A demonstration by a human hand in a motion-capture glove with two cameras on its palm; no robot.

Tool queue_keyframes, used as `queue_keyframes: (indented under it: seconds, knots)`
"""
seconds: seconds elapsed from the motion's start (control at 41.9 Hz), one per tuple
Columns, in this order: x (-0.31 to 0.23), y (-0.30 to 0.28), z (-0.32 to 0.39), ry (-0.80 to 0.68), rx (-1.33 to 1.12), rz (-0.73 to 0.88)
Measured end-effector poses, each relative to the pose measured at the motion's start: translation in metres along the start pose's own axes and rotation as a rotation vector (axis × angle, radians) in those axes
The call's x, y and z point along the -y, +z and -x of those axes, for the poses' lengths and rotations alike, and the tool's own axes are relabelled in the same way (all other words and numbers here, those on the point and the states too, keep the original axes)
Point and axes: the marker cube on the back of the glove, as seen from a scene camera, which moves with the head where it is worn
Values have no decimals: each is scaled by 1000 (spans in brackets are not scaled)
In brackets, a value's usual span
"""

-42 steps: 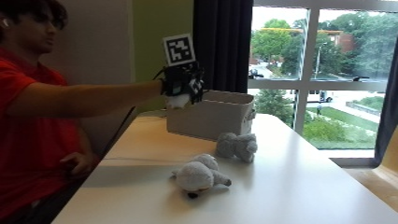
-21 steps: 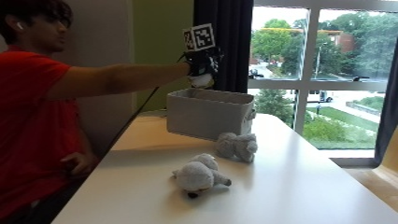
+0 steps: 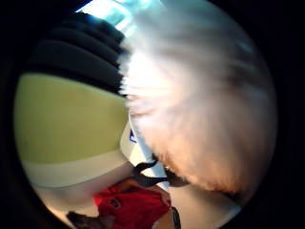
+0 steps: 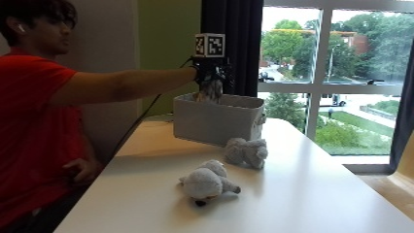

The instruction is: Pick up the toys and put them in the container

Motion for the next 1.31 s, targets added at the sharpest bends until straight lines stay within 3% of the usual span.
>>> queue_keyframes:
  seconds: [0.238,0.453,0.715,0.882,1.312]
  knots:
    - [-35,-6,-51,60,8,-62]
    - [-87,11,-141,189,30,-95]
    - [-161,65,-255,413,-47,-18]
    - [-200,93,-313,710,-142,86]
    - [-250,158,-348,736,-105,195]
